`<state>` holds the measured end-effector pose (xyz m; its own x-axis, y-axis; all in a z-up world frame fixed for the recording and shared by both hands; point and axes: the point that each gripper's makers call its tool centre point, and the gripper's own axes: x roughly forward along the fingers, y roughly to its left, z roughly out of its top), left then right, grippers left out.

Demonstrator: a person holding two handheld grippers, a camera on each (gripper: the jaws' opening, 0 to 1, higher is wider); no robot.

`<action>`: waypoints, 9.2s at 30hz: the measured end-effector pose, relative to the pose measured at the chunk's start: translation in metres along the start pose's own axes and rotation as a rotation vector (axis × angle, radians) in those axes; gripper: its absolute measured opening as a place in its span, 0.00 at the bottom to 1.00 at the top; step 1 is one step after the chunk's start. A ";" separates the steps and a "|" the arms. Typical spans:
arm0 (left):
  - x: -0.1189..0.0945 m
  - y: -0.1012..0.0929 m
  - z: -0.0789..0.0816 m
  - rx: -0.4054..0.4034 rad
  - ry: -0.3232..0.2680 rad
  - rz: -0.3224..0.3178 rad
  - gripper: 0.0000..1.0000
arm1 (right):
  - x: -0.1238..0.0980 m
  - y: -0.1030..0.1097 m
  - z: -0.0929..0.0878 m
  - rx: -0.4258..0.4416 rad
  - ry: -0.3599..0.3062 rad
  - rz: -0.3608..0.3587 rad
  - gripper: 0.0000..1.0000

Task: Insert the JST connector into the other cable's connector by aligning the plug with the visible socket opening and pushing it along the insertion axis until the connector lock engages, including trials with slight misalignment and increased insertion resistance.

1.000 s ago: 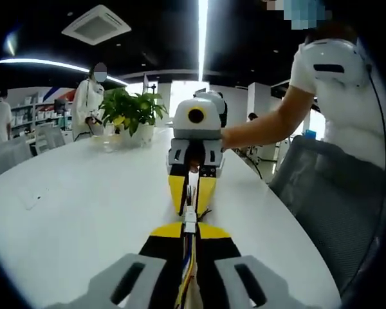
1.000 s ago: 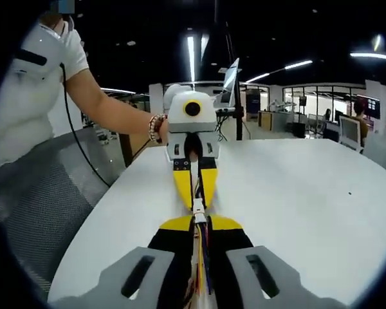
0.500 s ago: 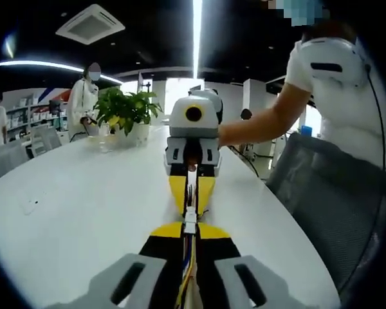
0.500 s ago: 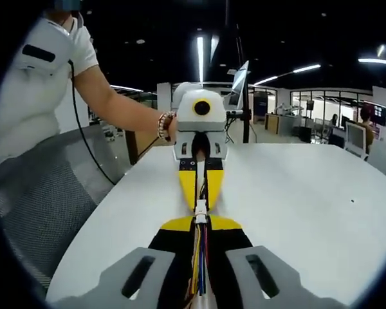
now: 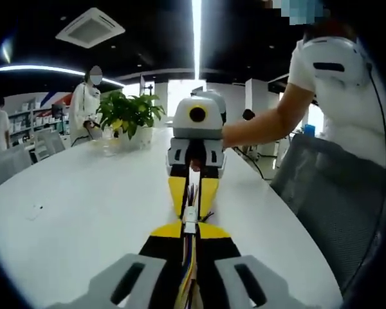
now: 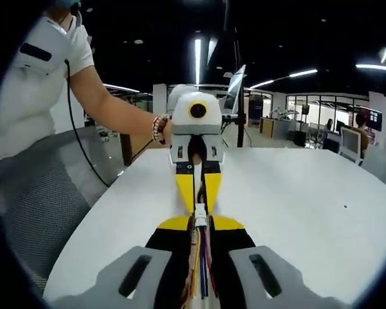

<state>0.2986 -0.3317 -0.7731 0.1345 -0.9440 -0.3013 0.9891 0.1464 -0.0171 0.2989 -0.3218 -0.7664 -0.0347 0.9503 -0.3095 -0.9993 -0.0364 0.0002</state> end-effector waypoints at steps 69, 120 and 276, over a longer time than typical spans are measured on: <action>0.022 0.079 -0.058 -0.073 0.249 0.106 0.06 | 0.012 -0.063 -0.073 0.182 0.060 -0.245 0.00; -0.011 -0.001 -0.078 -0.136 0.204 0.178 0.08 | 0.007 0.003 -0.084 0.124 0.117 -0.165 0.05; 0.010 0.043 -0.040 -0.141 0.187 0.337 0.16 | 0.001 -0.052 -0.051 0.228 0.094 -0.343 0.22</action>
<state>0.3398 -0.3231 -0.8155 0.4237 -0.7682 -0.4799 0.8717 0.4899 -0.0145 0.3511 -0.3342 -0.8151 0.2908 0.8628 -0.4135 -0.9301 0.3562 0.0891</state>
